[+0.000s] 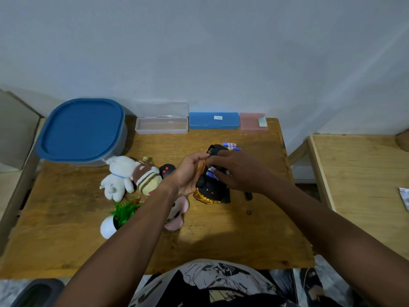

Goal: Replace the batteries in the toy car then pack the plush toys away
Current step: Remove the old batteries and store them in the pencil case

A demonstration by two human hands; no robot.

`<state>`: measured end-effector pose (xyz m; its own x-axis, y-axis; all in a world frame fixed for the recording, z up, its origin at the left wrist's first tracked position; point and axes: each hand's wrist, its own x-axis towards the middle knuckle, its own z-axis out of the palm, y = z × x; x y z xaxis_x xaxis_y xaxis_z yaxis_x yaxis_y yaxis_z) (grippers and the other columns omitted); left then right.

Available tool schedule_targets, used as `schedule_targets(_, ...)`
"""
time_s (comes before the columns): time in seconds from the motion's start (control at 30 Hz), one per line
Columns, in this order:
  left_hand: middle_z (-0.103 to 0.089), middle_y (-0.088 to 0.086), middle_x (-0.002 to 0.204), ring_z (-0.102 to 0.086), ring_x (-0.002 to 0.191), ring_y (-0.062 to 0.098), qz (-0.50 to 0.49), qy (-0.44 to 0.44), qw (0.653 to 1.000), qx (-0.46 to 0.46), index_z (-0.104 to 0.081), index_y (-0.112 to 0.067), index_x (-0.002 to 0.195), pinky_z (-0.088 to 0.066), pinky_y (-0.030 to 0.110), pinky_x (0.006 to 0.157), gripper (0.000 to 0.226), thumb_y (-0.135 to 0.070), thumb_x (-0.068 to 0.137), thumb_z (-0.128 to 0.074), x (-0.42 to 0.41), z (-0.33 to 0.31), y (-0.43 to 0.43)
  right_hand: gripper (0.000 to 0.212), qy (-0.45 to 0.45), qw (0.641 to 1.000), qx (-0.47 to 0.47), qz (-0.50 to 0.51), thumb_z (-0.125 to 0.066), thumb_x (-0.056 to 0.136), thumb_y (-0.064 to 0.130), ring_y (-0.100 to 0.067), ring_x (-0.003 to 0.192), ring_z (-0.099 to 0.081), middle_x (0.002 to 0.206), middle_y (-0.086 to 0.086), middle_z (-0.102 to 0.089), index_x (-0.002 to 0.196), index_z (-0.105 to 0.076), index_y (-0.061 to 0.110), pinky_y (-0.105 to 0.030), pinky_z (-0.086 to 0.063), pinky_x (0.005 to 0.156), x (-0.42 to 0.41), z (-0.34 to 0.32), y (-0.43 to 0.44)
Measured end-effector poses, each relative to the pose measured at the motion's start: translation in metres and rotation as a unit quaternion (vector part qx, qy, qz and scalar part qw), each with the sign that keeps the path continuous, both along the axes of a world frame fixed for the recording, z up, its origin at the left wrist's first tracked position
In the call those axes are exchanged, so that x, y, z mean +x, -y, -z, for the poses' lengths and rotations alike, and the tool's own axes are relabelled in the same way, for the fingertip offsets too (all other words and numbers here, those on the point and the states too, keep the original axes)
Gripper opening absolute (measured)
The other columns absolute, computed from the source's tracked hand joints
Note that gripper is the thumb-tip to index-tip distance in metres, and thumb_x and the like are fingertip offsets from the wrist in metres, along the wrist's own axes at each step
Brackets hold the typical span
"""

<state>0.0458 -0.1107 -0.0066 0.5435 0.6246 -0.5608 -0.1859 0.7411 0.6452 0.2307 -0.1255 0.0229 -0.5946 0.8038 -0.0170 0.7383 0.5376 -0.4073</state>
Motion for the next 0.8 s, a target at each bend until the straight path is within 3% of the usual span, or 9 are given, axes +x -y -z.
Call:
schedule_targets(0.13,-0.069,0.023,0.104,-0.069,0.093,0.032,-0.001,-0.007,1.000,0.005,-0.066,-0.001,0.114,-0.058,0.038,0.080,0.049,-0.036,0.103,-0.033,0.001,0.003,0.003,0.019,-0.002,1.000,-0.009,0.004,-0.051,0.095,0.041,-0.007,0.076,-0.052,0.097,0.010,-0.056,0.113,-0.043,0.041,-0.038,-0.054,0.062,-0.001,-0.004,-0.001)
schedule_targets(0.2,-0.071,0.022,0.108,-0.071,0.097,0.029,-0.010,-0.003,1.000,0.003,-0.065,0.000,0.117,-0.060,0.035,0.083,0.051,-0.035,0.104,-0.030,0.002,0.005,0.005,0.017,-0.029,0.999,-0.023,0.028,-0.057,0.093,0.038,-0.008,0.078,-0.053,0.094,0.012,-0.057,0.103,-0.043,0.036,-0.041,-0.055,0.064,-0.003,-0.003,0.001)
schedule_targets(0.3,-0.069,0.021,0.114,-0.069,0.100,0.031,-0.019,0.017,1.000,-0.011,-0.060,0.000,0.129,-0.056,0.038,0.086,0.058,-0.040,0.102,-0.028,0.004,0.005,0.006,0.016,-0.147,0.980,-0.018,0.136,-0.064,0.090,0.034,-0.011,0.073,-0.058,0.085,0.013,-0.061,0.097,-0.050,0.029,-0.036,-0.054,0.062,-0.006,0.003,0.006)
schedule_targets(0.37,-0.064,0.022,0.118,-0.066,0.100,0.033,-0.048,0.028,0.998,-0.008,-0.056,0.000,0.136,-0.053,0.040,0.087,0.062,-0.043,0.101,-0.028,0.005,0.009,0.005,0.014,-0.287,0.923,-0.042,0.254,-0.063,0.091,0.027,-0.011,0.074,-0.063,0.081,0.008,-0.067,0.103,-0.057,0.029,-0.026,-0.053,0.063,-0.011,0.003,0.009)
schedule_targets(0.43,-0.065,0.020,0.111,-0.066,0.093,0.032,-0.095,0.037,0.995,0.005,-0.060,-0.002,0.130,-0.053,0.039,0.082,0.056,-0.040,0.100,-0.031,0.006,0.009,0.005,0.013,-0.397,0.828,-0.127,0.374,-0.057,0.095,0.020,-0.006,0.070,-0.062,0.079,0.004,-0.067,0.104,-0.063,0.027,-0.016,-0.049,0.060,-0.016,0.001,0.009)
schedule_targets(0.53,-0.069,0.016,0.099,-0.069,0.084,0.028,-0.155,0.046,0.986,0.033,-0.062,-0.003,0.121,-0.060,0.037,0.072,0.041,-0.026,0.099,-0.036,0.008,0.013,0.005,0.011,-0.468,0.648,-0.334,0.499,-0.055,0.094,0.023,-0.006,0.057,-0.046,0.074,0.001,-0.054,0.098,-0.065,0.019,-0.019,-0.034,0.045,-0.018,-0.003,0.011)
schedule_targets(0.6,-0.071,0.014,0.095,-0.071,0.081,0.026,-0.173,0.036,0.983,0.051,-0.062,-0.002,0.118,-0.061,0.037,0.069,0.037,-0.021,0.099,-0.036,0.012,0.014,0.005,0.009,-0.463,0.599,-0.401,0.516,-0.059,0.093,0.023,-0.006,0.055,-0.045,0.066,0.005,-0.052,0.097,-0.064,0.017,-0.018,-0.031,0.042,-0.018,0.000,0.014)
schedule_targets(0.7,-0.070,0.016,0.095,-0.071,0.079,0.026,-0.192,0.020,0.979,0.069,-0.059,0.003,0.122,-0.060,0.036,0.067,0.040,-0.022,0.097,-0.040,0.014,0.013,0.007,0.011,-0.457,0.606,-0.406,0.509,-0.058,0.096,0.023,-0.004,0.052,-0.047,0.068,0.005,-0.055,0.099,-0.066,0.018,-0.017,-0.034,0.041,-0.023,0.003,0.020)
schedule_targets(0.8,-0.064,0.023,0.110,-0.067,0.094,0.033,-0.217,0.005,0.973,0.081,-0.051,0.006,0.135,-0.059,0.042,0.078,0.066,-0.032,0.081,-0.057,0.016,0.016,0.007,0.009,-0.426,0.682,-0.320,0.501,-0.062,0.094,0.024,-0.002,0.049,-0.047,0.067,0.008,-0.058,0.090,-0.069,0.020,-0.017,-0.036,0.042,-0.029,0.002,0.026)
